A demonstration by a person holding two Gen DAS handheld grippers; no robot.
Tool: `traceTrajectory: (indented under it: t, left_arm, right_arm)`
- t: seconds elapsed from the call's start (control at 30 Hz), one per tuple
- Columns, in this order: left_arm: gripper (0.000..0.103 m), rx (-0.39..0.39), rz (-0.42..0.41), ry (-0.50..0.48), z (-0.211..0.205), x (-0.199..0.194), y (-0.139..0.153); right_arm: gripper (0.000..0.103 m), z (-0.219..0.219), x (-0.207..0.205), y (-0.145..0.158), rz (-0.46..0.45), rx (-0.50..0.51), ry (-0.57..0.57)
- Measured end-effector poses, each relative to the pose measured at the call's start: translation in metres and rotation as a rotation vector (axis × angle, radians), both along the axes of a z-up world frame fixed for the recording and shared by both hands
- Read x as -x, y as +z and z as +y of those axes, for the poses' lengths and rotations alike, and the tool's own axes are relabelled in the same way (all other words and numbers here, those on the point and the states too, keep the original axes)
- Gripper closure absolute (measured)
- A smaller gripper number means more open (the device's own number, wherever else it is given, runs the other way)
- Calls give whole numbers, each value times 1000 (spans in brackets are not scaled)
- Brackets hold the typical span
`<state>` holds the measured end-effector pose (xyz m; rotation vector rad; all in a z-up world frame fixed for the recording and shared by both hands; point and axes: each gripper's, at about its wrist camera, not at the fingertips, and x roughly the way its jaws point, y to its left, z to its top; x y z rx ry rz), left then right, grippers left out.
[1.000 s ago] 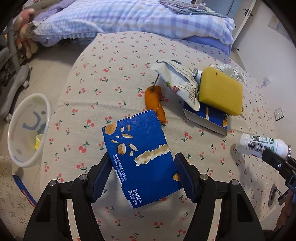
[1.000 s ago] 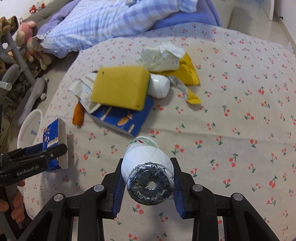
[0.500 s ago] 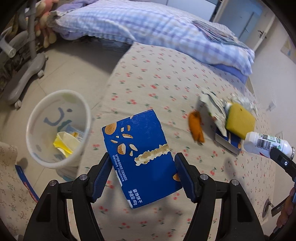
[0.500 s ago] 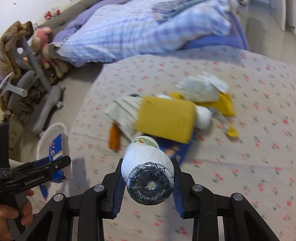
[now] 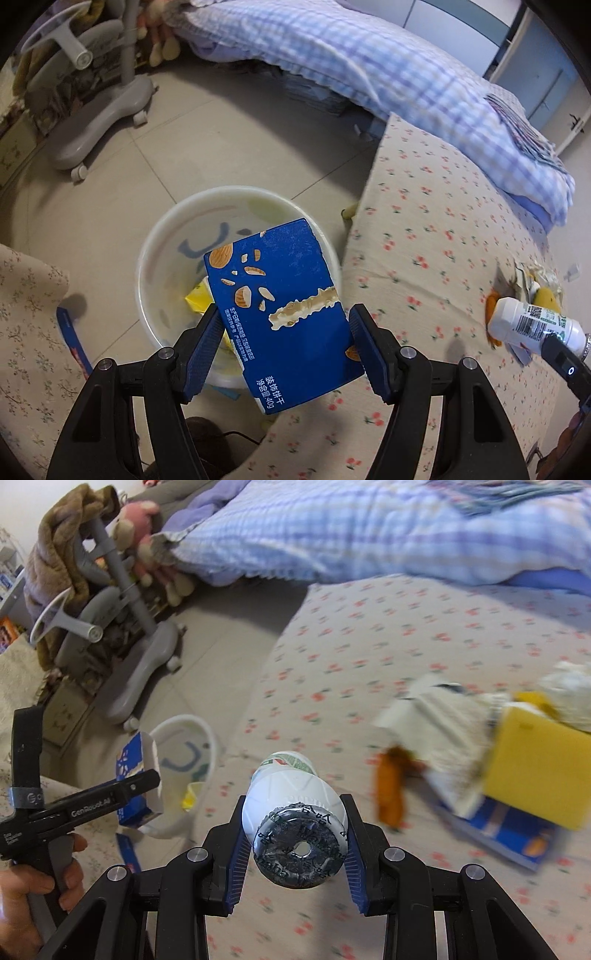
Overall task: Collect trash
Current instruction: 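Drop the blue box into the bin with left gripper while right gripper drops the bottle in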
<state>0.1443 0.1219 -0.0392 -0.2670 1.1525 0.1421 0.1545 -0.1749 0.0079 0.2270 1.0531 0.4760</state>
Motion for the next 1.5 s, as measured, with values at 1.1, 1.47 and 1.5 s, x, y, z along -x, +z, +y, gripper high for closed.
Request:
traceTrajectory:
  t: [1.1, 1.47, 1.5]
  left_arm:
    - [9, -121, 0, 50, 94, 52, -6]
    - [9, -78, -2, 45, 92, 59, 2]
    - [9, -77, 2, 41, 89, 59, 3]
  right_arm:
    - [63, 156, -27, -60, 80, -19, 166]
    - [33, 147, -19, -37, 16, -45, 154]
    - [32, 143, -15, -31, -5, -23, 144]
